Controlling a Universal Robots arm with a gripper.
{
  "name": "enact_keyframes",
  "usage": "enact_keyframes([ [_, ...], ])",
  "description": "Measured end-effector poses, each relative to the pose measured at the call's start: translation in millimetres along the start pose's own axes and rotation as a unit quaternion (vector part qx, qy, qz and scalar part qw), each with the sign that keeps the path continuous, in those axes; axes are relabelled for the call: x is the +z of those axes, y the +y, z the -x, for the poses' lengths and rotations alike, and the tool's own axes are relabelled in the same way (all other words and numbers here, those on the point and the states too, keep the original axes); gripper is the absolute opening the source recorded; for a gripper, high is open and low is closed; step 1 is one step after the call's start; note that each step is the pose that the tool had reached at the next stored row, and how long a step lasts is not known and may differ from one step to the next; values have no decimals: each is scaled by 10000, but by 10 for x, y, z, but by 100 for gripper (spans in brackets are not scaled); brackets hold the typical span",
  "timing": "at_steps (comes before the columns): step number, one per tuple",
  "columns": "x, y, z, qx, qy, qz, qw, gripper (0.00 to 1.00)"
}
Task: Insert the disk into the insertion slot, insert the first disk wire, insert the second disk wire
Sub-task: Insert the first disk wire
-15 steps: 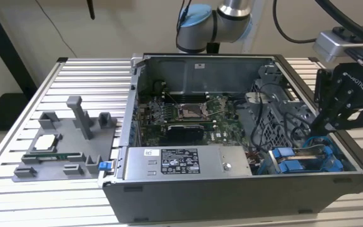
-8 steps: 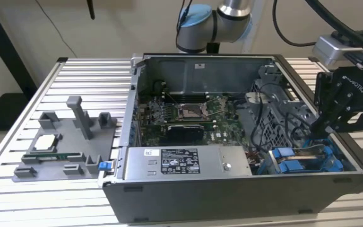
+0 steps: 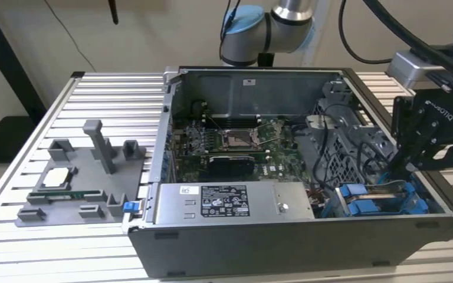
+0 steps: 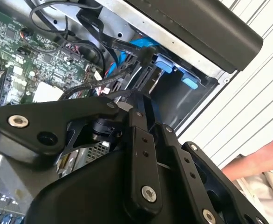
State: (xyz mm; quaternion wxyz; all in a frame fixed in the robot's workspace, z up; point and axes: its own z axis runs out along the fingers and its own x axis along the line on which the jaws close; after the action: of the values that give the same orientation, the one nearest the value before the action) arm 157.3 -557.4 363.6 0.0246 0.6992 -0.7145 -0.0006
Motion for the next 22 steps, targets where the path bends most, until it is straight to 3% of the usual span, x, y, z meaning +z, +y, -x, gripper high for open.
enact_keyframes([
  [13, 59, -12, 2, 8, 3, 1, 10000, 0],
  [22, 111, -29, 4, 144, -7, 5, 9999, 0],
])
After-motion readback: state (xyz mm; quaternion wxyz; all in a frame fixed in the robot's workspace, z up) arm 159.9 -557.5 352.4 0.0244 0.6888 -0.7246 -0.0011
